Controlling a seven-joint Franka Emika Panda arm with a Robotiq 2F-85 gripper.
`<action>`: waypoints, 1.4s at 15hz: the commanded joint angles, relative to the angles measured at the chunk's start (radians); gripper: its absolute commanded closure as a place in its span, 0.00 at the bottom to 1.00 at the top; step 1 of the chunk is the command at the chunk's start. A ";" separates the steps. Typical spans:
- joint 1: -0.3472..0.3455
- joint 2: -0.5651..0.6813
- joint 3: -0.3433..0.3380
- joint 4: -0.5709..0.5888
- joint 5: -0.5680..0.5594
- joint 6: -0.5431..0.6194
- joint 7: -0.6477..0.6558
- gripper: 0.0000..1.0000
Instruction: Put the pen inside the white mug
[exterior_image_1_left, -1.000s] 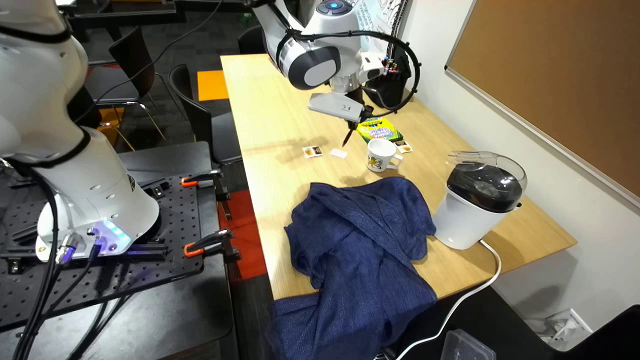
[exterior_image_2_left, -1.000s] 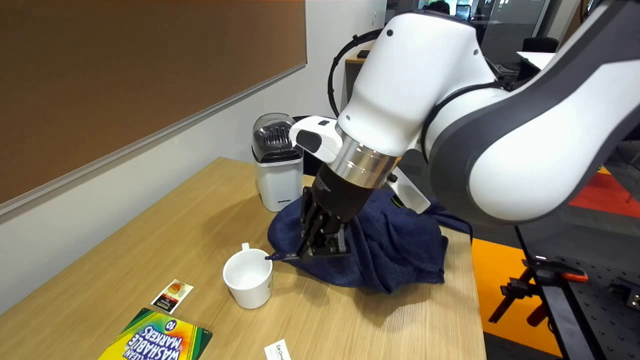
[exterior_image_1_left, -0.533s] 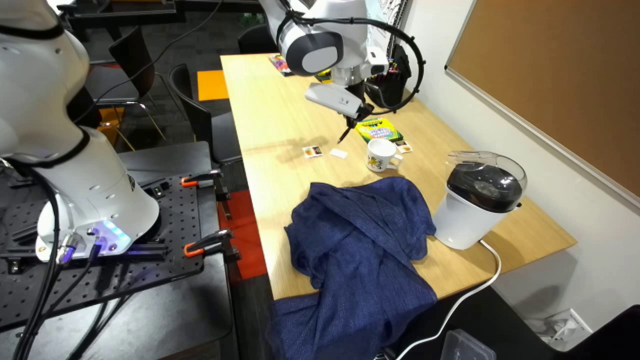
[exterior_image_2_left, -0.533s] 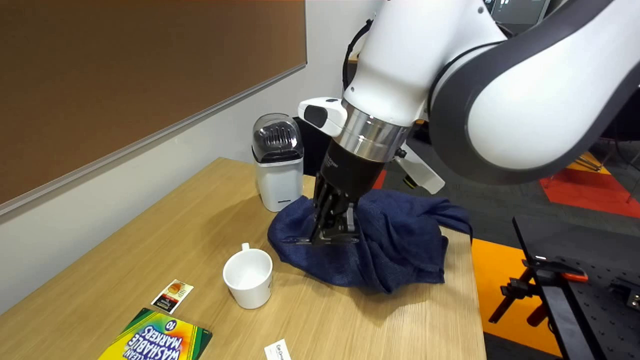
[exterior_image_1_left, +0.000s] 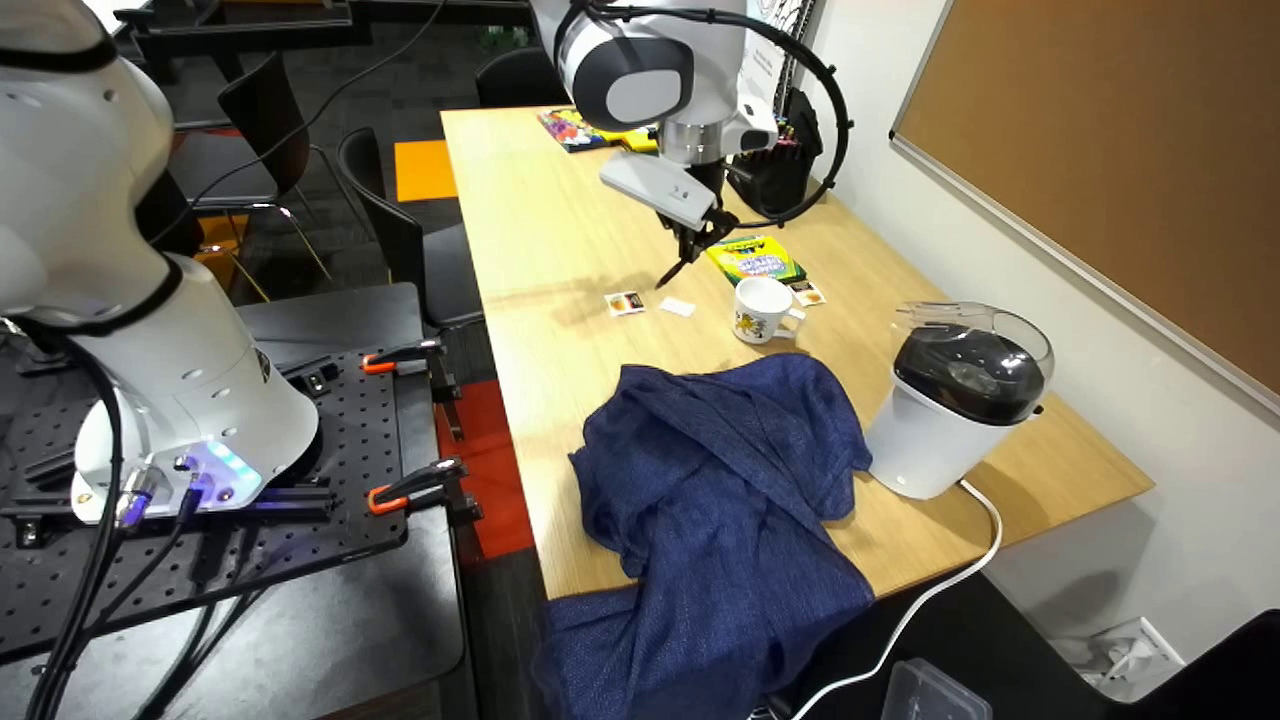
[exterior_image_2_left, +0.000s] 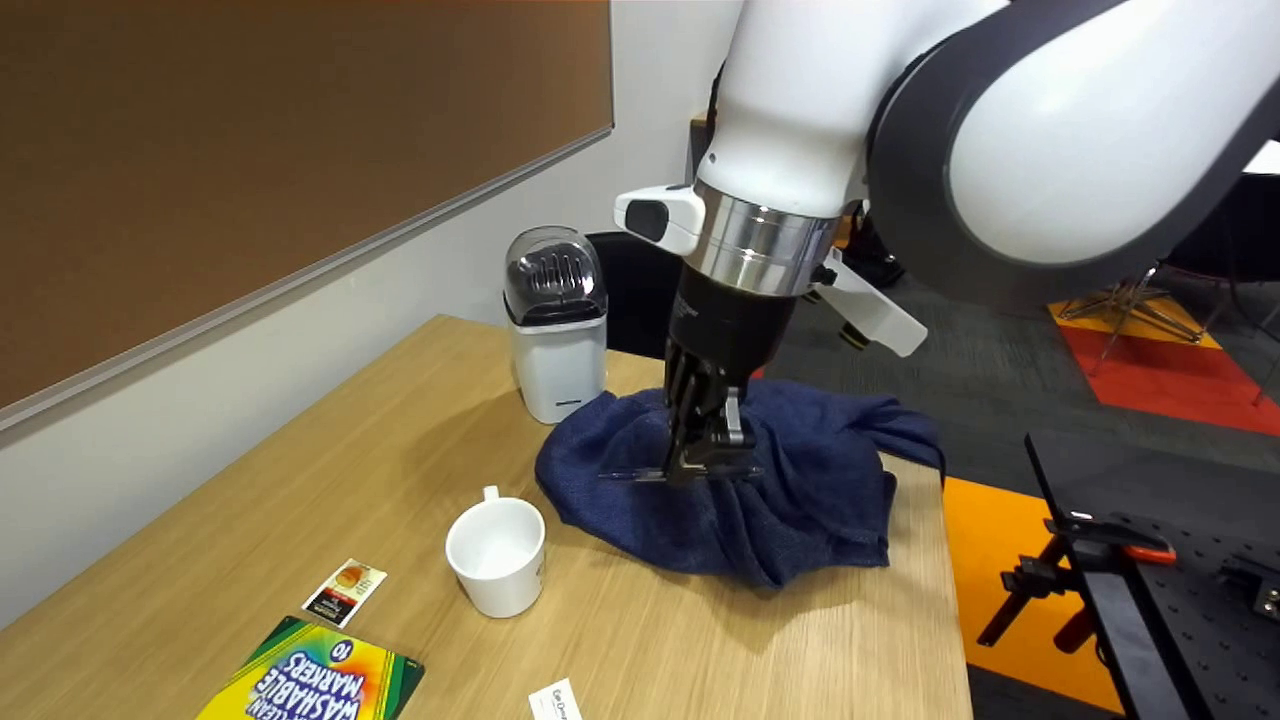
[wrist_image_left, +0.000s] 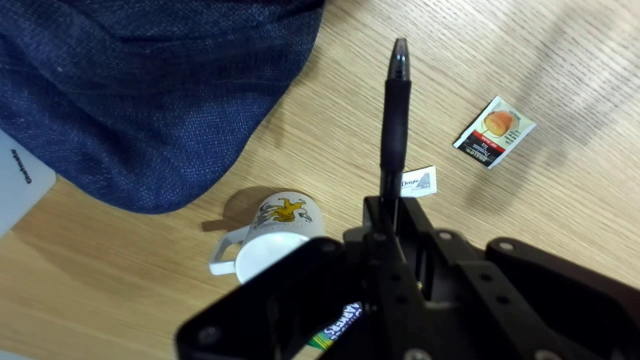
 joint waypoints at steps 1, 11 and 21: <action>0.030 -0.001 -0.028 0.001 0.010 -0.001 -0.005 0.89; -0.067 0.057 0.056 0.043 0.273 0.152 -0.352 0.97; -0.295 0.156 0.292 0.155 0.727 0.162 -1.012 0.97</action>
